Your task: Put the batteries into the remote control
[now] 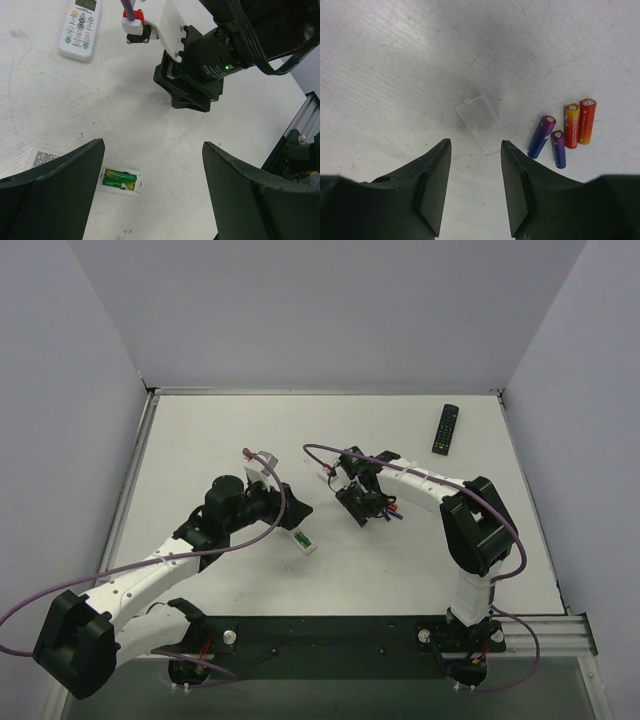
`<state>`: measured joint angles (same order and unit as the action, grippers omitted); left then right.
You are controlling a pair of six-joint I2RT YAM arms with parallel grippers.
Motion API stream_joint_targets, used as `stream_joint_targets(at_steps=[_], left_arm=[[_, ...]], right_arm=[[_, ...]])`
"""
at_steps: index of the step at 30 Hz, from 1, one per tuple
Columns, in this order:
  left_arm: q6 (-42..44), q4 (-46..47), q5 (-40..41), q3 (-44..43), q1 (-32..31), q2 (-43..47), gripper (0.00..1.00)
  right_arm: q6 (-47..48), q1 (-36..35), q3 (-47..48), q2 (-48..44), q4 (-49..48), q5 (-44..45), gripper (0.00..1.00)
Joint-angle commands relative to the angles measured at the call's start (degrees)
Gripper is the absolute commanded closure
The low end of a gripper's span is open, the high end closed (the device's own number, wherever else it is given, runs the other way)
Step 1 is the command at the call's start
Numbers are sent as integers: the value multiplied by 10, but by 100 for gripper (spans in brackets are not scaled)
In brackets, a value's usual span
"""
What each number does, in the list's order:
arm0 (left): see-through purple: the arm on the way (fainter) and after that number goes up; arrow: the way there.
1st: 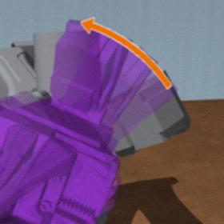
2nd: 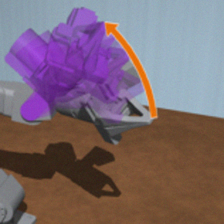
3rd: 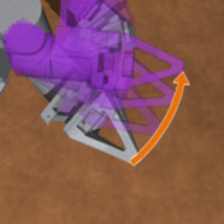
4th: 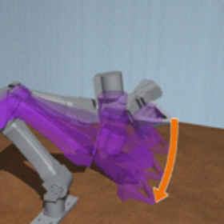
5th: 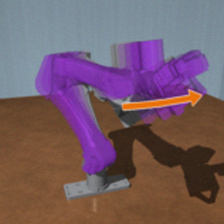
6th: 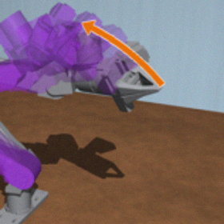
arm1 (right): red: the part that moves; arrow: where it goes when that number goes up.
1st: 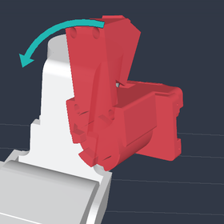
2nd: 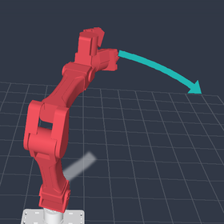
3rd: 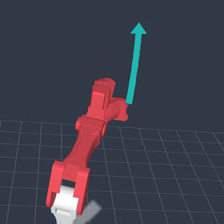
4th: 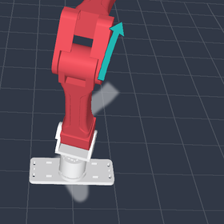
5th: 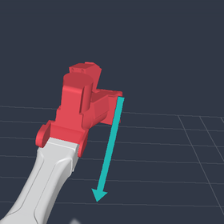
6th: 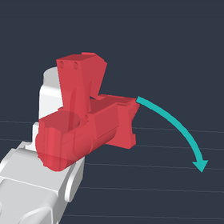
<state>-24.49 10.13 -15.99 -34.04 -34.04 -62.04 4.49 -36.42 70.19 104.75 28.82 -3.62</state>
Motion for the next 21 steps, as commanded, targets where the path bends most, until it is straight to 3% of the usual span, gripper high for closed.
stream_joint_targets(at_steps=[1,6,21], left_arm=[[-14,-26,45,10,0,42,11],[-23,-38,44,17,1,59,11],[-37,-24,29,19,2,45,11]], right_arm=[[35,4,36,16,36,29,58],[48,12,48,48,64,0,52],[43,31,-24,32,73,-24,53]])
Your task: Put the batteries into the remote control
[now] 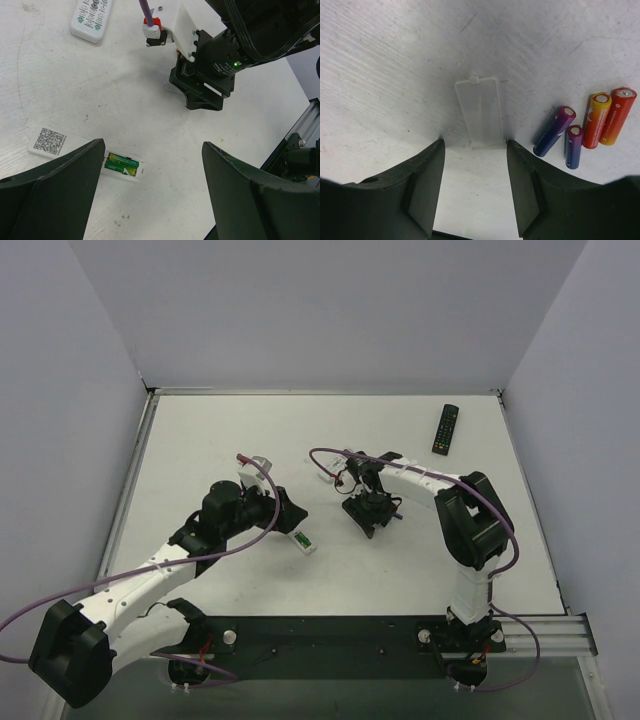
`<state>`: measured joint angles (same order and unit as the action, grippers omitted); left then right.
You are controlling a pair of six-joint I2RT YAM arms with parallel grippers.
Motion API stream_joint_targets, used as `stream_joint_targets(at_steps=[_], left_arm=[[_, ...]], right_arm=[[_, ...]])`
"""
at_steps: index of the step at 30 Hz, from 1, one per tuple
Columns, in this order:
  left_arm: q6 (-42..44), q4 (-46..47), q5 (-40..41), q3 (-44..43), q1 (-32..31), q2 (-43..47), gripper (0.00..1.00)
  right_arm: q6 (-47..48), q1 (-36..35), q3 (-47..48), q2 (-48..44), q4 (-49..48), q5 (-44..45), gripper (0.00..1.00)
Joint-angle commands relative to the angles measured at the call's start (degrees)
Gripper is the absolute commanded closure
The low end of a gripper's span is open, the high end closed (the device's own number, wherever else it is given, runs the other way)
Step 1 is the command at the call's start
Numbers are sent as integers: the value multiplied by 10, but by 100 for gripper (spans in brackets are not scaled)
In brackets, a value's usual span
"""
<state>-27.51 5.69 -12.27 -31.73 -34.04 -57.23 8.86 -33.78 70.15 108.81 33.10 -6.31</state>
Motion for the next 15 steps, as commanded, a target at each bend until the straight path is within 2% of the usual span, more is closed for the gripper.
stream_joint_targets(at_steps=[1,10,14,15], left_arm=[[-10,20,-8,-4,2,-3,11],[-22,24,-7,-5,2,-7,11],[-30,29,-6,-4,2,-6,11],[-35,30,-6,-4,2,-6,11]], right_arm=[[-2,5,-25,-10,30,4,53],[-10,5,-30,2,20,2,57],[-8,5,-34,2,16,5,66],[-8,5,-34,1,16,4,72]])
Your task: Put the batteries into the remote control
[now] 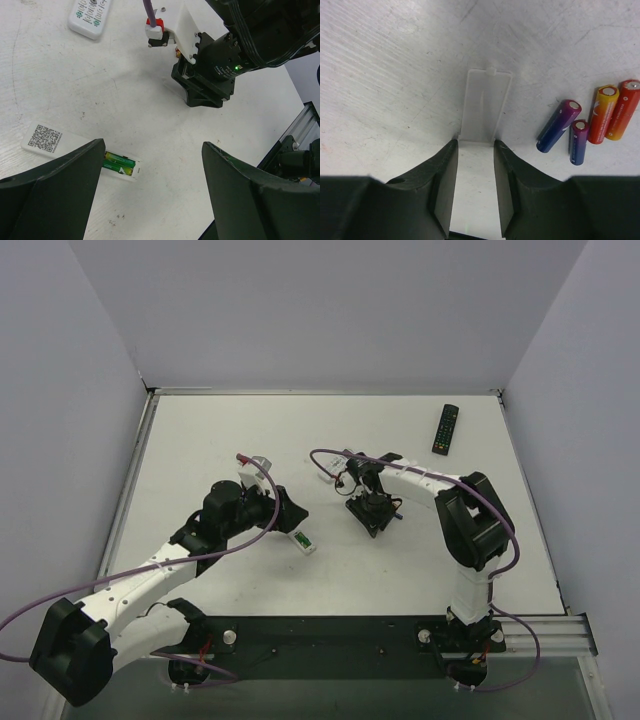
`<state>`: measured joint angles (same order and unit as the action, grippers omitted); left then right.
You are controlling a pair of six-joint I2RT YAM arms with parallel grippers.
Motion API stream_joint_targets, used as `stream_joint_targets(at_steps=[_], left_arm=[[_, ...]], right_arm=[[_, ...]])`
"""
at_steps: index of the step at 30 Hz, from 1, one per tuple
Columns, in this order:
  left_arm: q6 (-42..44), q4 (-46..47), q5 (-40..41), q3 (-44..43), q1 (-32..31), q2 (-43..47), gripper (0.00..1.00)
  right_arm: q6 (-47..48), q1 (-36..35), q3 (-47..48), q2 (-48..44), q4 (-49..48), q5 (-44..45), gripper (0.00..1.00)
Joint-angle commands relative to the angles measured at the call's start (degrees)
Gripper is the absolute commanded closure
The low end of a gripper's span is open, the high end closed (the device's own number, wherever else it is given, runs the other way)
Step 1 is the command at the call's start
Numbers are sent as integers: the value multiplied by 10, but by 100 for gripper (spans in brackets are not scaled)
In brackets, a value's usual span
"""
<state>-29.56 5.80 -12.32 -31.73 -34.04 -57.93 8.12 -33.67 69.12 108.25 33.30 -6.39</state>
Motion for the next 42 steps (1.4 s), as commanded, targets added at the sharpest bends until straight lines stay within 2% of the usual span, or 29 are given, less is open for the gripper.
stream_joint_targets(at_steps=[1,3,7,12,16,20,25,28,37,42], left_arm=[[-17,31,-6,-3,2,1,11],[-34,39,-6,-2,2,-2,11],[-79,65,1,4,2,-13,12],[-137,102,12,-3,1,-46,15],[-168,145,-9,-25,0,-84,16],[-183,136,-9,-49,-1,-115,16],[-148,76,62,-50,0,-79,16],[-118,32,87,-48,1,-46,16],[-98,-44,97,-36,1,25,16],[-93,-57,107,-28,3,60,16]], right_arm=[[-1,4,-25,2,12,3,74],[-3,3,-26,-12,12,3,81],[-19,-3,-29,-54,5,-6,88],[-47,-31,-25,-117,-10,-7,92],[-59,-74,-21,-174,-31,-6,92],[-73,-83,-23,-192,-42,1,92],[-101,-67,-6,-154,-46,56,77],[-118,-47,26,-110,-57,46,68],[-116,-17,159,42,-53,55,68],[-142,-1,214,109,-48,62,75]])
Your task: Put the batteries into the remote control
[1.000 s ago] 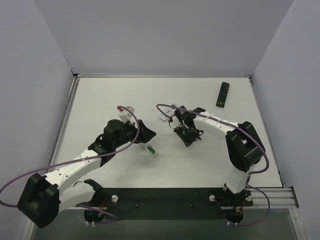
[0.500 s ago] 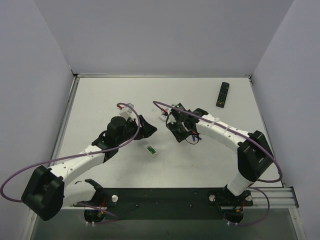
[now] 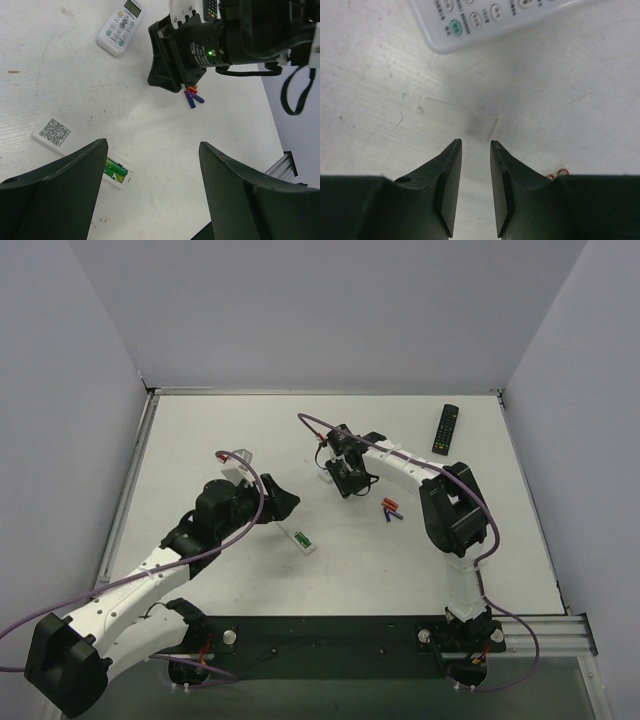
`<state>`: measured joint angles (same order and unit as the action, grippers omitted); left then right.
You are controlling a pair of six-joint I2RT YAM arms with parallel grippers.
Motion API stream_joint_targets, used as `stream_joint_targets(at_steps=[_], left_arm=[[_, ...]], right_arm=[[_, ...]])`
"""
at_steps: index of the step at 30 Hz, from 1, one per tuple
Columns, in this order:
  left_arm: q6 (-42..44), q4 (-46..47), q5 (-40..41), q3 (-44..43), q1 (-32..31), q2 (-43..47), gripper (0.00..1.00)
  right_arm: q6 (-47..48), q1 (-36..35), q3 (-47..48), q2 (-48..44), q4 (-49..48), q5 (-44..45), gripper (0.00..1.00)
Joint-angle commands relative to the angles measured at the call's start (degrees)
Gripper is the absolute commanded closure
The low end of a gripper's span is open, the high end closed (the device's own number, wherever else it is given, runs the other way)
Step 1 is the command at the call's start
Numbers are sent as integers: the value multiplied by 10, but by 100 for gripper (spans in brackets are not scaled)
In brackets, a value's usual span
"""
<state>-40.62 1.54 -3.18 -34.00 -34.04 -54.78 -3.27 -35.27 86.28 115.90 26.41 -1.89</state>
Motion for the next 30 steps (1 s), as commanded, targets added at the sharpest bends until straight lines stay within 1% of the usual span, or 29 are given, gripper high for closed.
stream_joint_targets(at_steps=[1,2,3,8,10,11,12,15,16,17,19,20,21,22,24,28,29,30], left_arm=[[19,-36,17,-5,2,35,16],[20,-38,19,-4,2,36,16],[22,-41,19,-5,2,38,16],[24,-41,17,-4,3,39,16],[23,-37,13,-4,3,34,16],[23,-36,12,-4,3,32,16],[21,-33,11,-4,3,30,16],[20,-27,6,-4,3,24,16],[19,-23,5,-4,3,22,16],[19,-24,5,-3,3,21,16],[18,-24,5,-3,3,17,16],[17,-24,5,-4,3,16,16],[17,-24,5,-4,3,14,16],[17,-3,5,-4,3,11,16],[16,0,3,-4,4,8,16],[15,12,0,-5,4,-3,16],[17,13,-1,-6,4,-5,16],[17,16,-1,-7,4,-7,16]], right_arm=[[-36,20,48,38,21,17,76],[-39,21,50,43,23,17,78],[-44,23,52,49,26,34,79],[-55,28,43,60,30,27,81],[-58,28,27,59,31,26,85],[-61,28,20,57,33,25,90],[-65,29,11,50,34,23,92],[-81,27,-43,19,34,24,96],[-84,27,-60,8,32,9,96],[-90,27,-99,-4,30,6,97],[-104,26,-139,-44,23,0,97],[-110,25,-186,-60,19,-4,97],[-116,25,-207,-90,13,-5,97],[-131,26,-230,-104,11,-7,97],[-144,25,-281,-143,6,-14,97],[-160,21,-323,-193,1,-18,95],[-164,21,-328,-209,1,-20,90],[-165,21,-330,-215,1,-22,89]])
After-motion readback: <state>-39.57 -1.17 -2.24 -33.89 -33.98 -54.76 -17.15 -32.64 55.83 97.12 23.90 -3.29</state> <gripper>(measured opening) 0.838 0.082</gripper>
